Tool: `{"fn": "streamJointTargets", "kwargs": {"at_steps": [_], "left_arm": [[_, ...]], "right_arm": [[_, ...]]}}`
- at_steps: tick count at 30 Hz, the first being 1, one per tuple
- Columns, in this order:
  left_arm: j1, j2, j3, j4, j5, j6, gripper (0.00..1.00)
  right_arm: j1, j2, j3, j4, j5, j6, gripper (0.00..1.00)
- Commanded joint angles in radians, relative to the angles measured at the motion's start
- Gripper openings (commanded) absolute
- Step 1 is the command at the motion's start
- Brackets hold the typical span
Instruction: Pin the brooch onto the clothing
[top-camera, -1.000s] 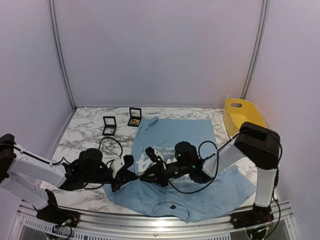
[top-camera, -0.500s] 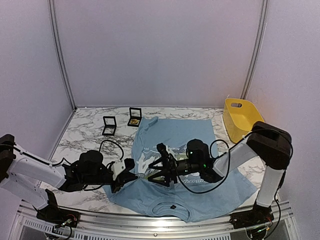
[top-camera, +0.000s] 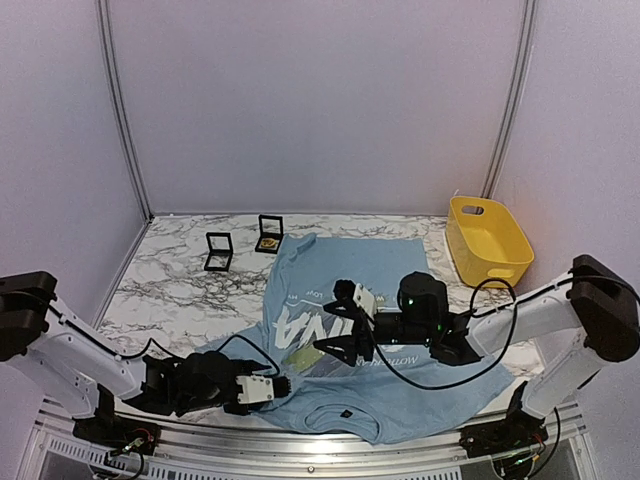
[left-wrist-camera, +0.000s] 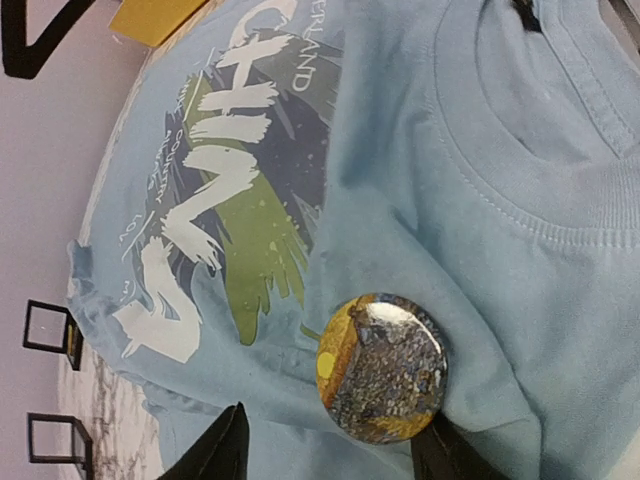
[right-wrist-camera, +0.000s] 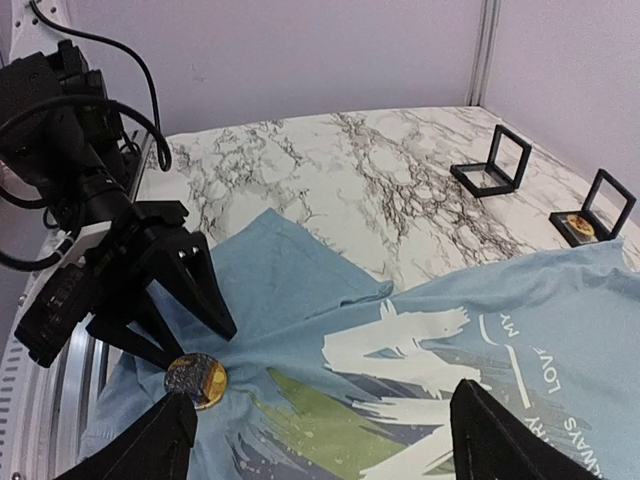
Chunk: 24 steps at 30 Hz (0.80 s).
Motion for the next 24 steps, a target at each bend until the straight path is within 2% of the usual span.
{"fn": "streamJointTargets", "kwargs": {"at_steps": [1, 3, 6, 10, 12, 14, 16, 18, 20, 22, 24], "left_arm": [[-0.097, 0.056, 0.074, -0.144, -0.261, 0.065, 0.64], [-0.125, 0.044, 0.098, -0.224, -0.347, 0.043, 0.71], [-0.162, -0.006, 0.143, -0.404, -0.375, -0.045, 0.79], [-0.188, -0.079, 0.279, -0.707, -0.275, -0.225, 0.82], [-0.187, -0.121, 0.35, -0.821, -0.212, -0.301, 0.86], [-0.167, -0.16, 0.401, -0.865, -0.19, -0.377, 0.88], [-0.08, -0.204, 0.418, -0.837, -0.124, -0.487, 0.89], [0.062, -0.224, 0.415, -0.799, -0.078, -0.655, 0.83], [0.214, -0.209, 0.397, -0.773, -0.038, -0.797, 0.68], [0.288, -0.163, 0.38, -0.747, -0.016, -0.869, 0.51], [0.325, -0.098, 0.372, -0.719, 0.001, -0.905, 0.36]], "right_arm": [[0.044, -0.092, -0.036, -0.079, 0.099, -0.058, 0.84], [0.06, -0.132, -0.049, -0.112, 0.12, -0.063, 0.84], [0.07, -0.184, -0.055, -0.181, 0.155, -0.046, 0.85], [0.07, -0.242, -0.03, -0.321, 0.281, 0.052, 0.87], [0.068, -0.257, 0.012, -0.447, 0.434, 0.136, 0.89], [0.055, -0.258, 0.066, -0.608, 0.566, 0.233, 0.89], [0.028, -0.248, 0.113, -0.763, 0.664, 0.336, 0.86], [-0.011, -0.239, 0.13, -0.861, 0.7, 0.426, 0.75], [-0.057, -0.244, 0.102, -0.881, 0.693, 0.487, 0.51], [-0.096, -0.25, 0.054, -0.858, 0.693, 0.531, 0.31], [-0.15, -0.244, 0.005, -0.815, 0.668, 0.563, 0.19]]}}
